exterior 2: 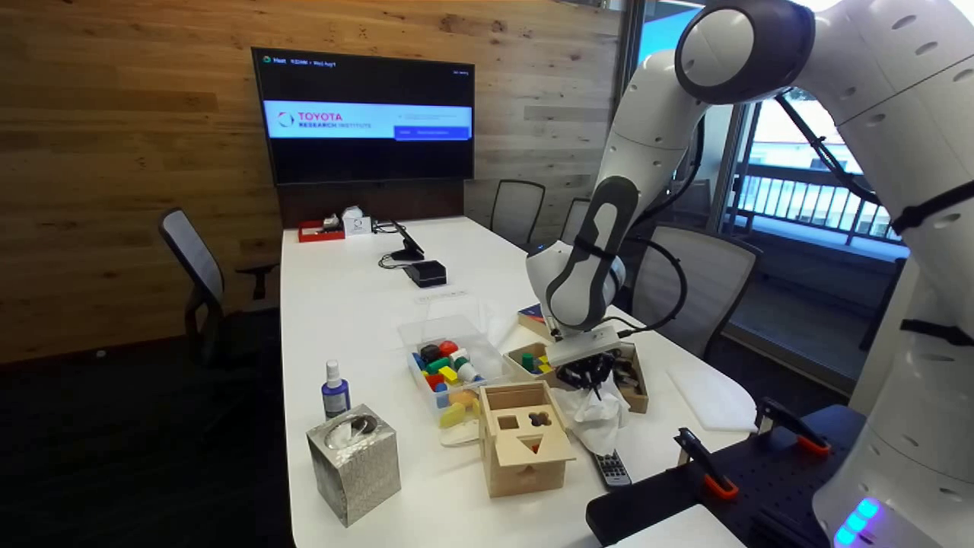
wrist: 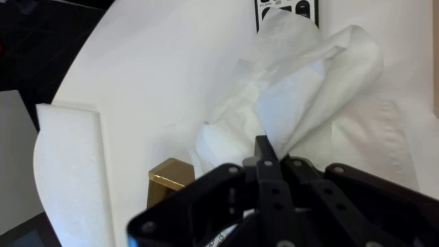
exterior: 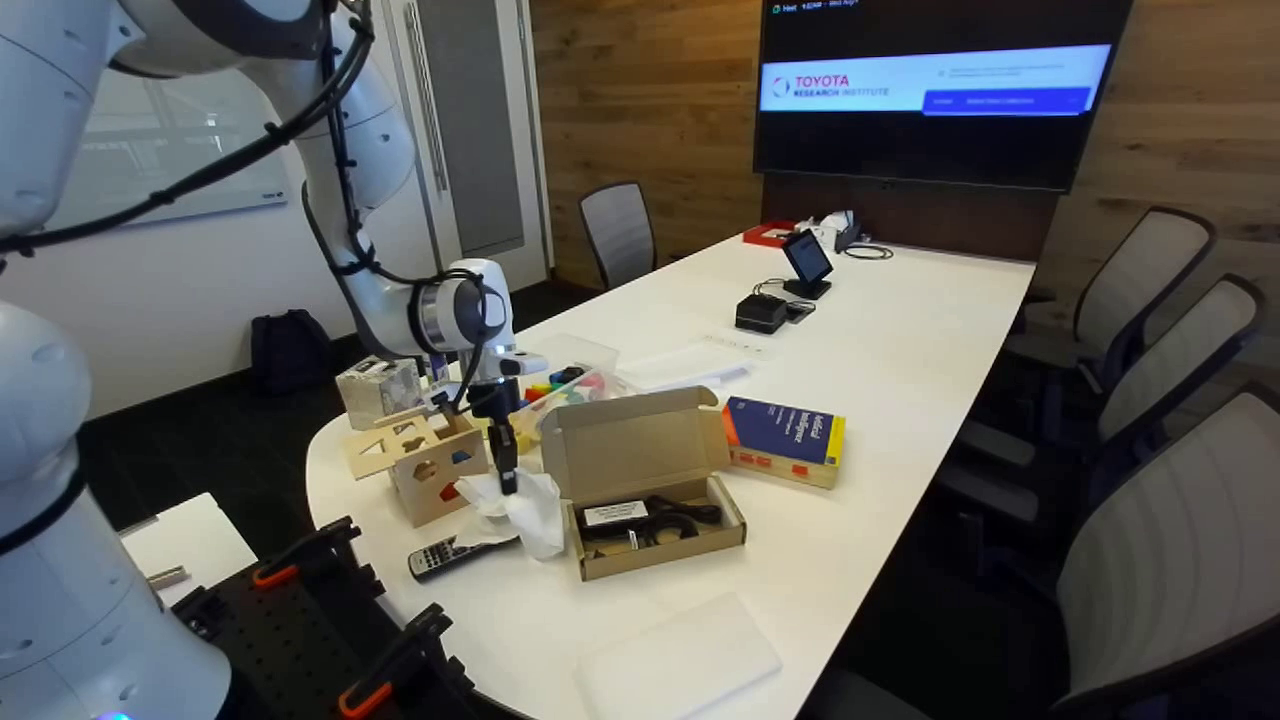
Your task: Use paper towel to wipe the remote
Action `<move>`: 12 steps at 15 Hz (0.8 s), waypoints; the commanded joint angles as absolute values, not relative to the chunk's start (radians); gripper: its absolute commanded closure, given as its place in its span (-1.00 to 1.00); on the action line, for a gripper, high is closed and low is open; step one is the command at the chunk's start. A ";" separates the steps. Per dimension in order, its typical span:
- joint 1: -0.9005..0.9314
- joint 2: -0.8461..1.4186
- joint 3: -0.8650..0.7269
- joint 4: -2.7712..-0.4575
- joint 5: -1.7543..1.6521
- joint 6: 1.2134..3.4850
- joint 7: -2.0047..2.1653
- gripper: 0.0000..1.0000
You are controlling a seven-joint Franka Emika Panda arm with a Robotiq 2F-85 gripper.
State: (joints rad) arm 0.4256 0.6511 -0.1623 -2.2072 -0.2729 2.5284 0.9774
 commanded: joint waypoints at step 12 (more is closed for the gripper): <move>0.451 0.349 -0.203 -2.289 -0.780 2.874 0.881 0.99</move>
